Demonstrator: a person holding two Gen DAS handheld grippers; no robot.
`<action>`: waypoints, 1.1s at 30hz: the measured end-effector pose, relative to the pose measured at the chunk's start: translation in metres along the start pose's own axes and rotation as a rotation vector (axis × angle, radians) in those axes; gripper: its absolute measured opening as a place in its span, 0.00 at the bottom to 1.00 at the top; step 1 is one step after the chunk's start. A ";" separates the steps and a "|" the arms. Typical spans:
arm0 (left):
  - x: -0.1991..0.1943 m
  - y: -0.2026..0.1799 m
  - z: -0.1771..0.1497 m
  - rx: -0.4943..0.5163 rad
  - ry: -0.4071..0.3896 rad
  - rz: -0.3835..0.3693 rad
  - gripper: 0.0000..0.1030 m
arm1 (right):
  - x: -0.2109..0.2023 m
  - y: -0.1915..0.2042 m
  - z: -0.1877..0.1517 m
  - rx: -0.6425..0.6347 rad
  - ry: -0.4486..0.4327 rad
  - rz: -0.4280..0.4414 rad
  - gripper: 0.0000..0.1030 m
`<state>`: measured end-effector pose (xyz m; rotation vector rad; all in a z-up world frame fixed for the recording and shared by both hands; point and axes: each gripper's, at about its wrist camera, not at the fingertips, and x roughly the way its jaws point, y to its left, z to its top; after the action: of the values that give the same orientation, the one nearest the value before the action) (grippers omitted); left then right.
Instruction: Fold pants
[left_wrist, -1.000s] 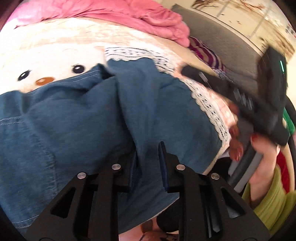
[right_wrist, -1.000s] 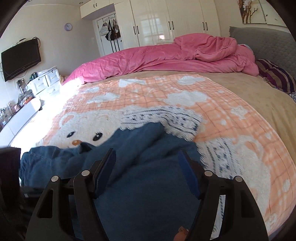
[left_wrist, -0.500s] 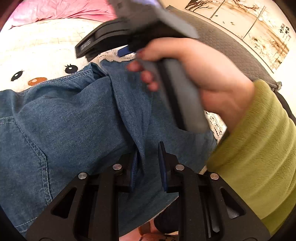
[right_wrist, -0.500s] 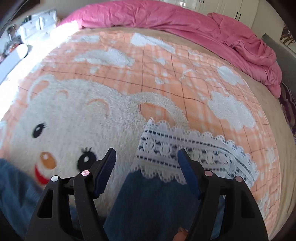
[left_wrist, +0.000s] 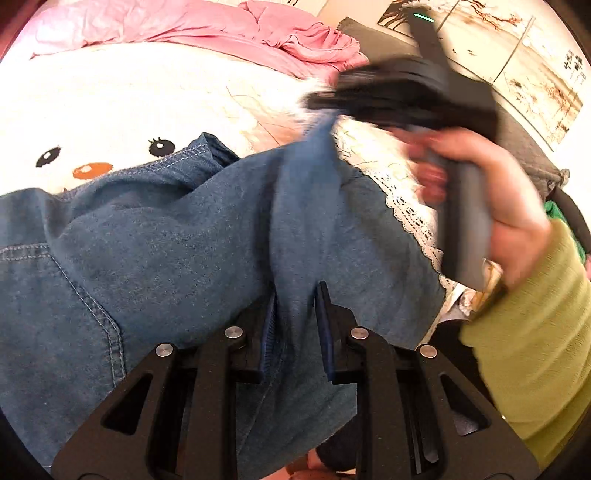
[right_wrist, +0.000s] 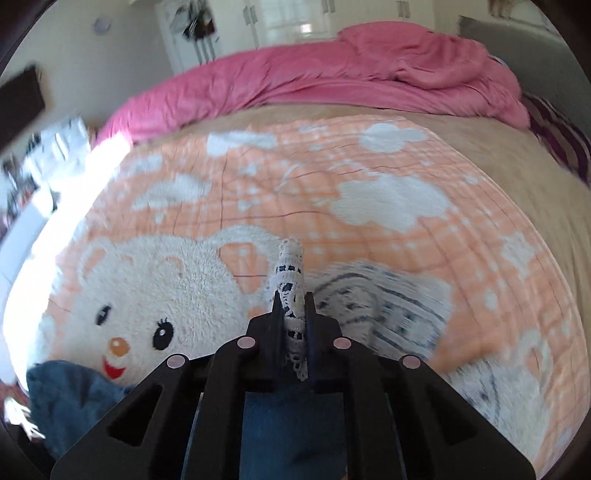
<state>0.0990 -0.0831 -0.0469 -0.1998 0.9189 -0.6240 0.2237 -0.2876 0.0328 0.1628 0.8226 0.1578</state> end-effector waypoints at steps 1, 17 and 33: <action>-0.001 -0.002 0.000 0.009 -0.005 0.005 0.14 | -0.013 -0.009 -0.003 0.028 -0.019 0.008 0.09; -0.028 -0.030 -0.010 0.145 -0.052 0.016 0.07 | -0.105 -0.120 -0.128 0.456 -0.003 0.138 0.09; -0.025 -0.044 -0.027 0.206 0.006 0.113 0.07 | -0.105 -0.124 -0.145 0.406 0.059 0.113 0.13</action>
<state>0.0481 -0.1016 -0.0271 0.0381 0.8593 -0.6095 0.0557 -0.4175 -0.0141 0.5900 0.8980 0.1004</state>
